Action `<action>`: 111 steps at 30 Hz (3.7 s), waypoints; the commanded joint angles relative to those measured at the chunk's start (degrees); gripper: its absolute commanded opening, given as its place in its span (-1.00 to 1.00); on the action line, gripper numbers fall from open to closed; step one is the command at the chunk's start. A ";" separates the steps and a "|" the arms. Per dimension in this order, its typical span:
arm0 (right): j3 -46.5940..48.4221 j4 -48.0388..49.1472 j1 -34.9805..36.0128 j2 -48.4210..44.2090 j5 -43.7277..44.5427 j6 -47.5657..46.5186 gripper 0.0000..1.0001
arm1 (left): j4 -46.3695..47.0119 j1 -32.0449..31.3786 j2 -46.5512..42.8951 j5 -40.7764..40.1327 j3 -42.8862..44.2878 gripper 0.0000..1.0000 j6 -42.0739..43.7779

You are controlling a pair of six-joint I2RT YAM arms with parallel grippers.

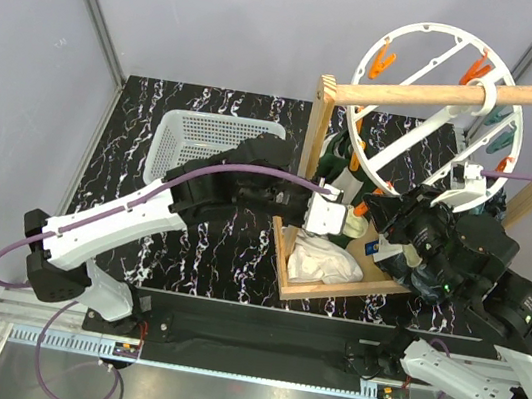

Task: Clip the socks to the hanger
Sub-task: Clamp the sock onto the hanger, then reset both arms

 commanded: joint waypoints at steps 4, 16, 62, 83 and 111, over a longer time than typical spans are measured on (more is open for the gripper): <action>-1.22 0.50 0.58 0.88 -6.73 0.86 -1.00 | 4.08 -0.61 -0.02 0.54 2.16 -1.00 -0.55; -1.75 0.33 0.58 -0.08 -7.17 1.30 -1.00 | 6.62 -0.61 0.69 -3.50 0.67 -1.00 -0.38; 1.41 -9.69 0.67 -3.24 -6.55 0.34 0.99 | 14.44 -0.69 -7.13 -2.89 -8.73 0.21 -10.39; -7.81 5.50 0.67 -0.88 -47.33 -6.09 0.99 | 27.73 -0.61 -41.48 -24.48 -42.83 0.34 -42.47; -52.85 70.72 39.52 6.01 11.20 -16.19 0.99 | 6.62 0.01 -80.16 -58.87 -68.49 0.78 -78.25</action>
